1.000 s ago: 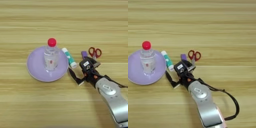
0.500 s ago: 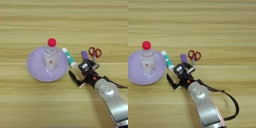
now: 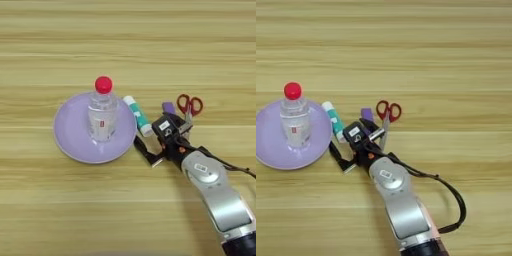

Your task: Move the objects on the table

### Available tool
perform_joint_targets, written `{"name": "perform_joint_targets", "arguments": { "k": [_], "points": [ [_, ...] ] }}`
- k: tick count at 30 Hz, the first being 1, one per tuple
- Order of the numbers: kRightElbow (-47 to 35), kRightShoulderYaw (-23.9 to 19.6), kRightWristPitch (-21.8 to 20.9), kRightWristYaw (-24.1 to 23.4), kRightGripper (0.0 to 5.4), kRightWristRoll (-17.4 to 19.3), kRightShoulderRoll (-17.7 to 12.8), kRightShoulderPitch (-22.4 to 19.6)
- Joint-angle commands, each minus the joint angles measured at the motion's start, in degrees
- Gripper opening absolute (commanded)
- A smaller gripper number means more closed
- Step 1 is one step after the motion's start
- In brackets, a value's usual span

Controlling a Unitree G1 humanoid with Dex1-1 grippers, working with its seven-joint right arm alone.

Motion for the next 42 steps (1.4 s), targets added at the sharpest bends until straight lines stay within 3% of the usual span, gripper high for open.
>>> {"name": "perform_joint_targets", "arguments": {
  "k": [1,24,42],
  "points": [
    [2.99,-0.21,-0.45,-0.87,5.39,0.18,0.26,-1.64],
    [8.99,1.11,-1.4,-1.5,5.39,-0.28,1.23,-3.4],
    [9.35,2.55,-1.08,-0.71,3.39,0.1,0.64,-3.14]
  ]
}}
